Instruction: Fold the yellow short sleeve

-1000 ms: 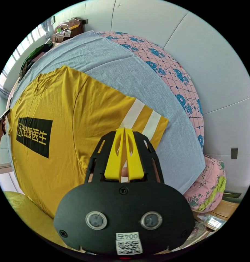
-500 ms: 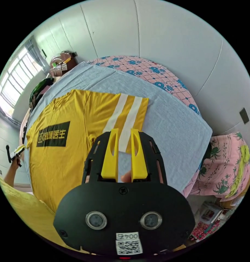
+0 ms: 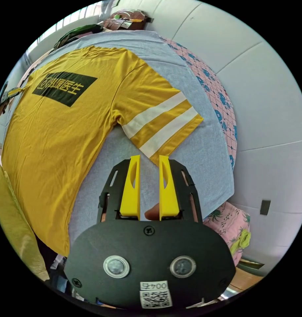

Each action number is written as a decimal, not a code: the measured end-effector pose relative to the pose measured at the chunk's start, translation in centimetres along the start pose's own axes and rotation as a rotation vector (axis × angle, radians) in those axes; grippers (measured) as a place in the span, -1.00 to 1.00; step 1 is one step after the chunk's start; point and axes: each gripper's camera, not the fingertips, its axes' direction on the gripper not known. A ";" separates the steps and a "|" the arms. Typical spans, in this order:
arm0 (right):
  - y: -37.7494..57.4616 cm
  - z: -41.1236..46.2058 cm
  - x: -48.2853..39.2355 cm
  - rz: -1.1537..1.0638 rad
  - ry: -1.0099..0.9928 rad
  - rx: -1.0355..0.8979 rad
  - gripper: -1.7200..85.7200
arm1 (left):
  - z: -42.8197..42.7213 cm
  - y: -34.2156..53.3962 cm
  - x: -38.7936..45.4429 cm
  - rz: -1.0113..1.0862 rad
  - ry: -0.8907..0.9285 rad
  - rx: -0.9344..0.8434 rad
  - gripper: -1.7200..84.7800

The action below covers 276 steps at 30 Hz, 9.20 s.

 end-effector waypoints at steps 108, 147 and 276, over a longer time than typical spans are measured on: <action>60.1 28.8 -36.2 0.246 -0.596 0.012 -0.65 | -31.6 40.7 30.1 -0.225 0.549 0.142 -0.93; 61.4 30.1 -29.7 0.062 -0.564 -0.314 -0.94 | -14.3 56.1 30.0 0.027 0.675 0.027 -0.66; 62.4 8.4 -23.5 0.497 -0.281 0.026 -0.76 | -25.2 46.7 20.4 0.002 0.590 0.239 -0.91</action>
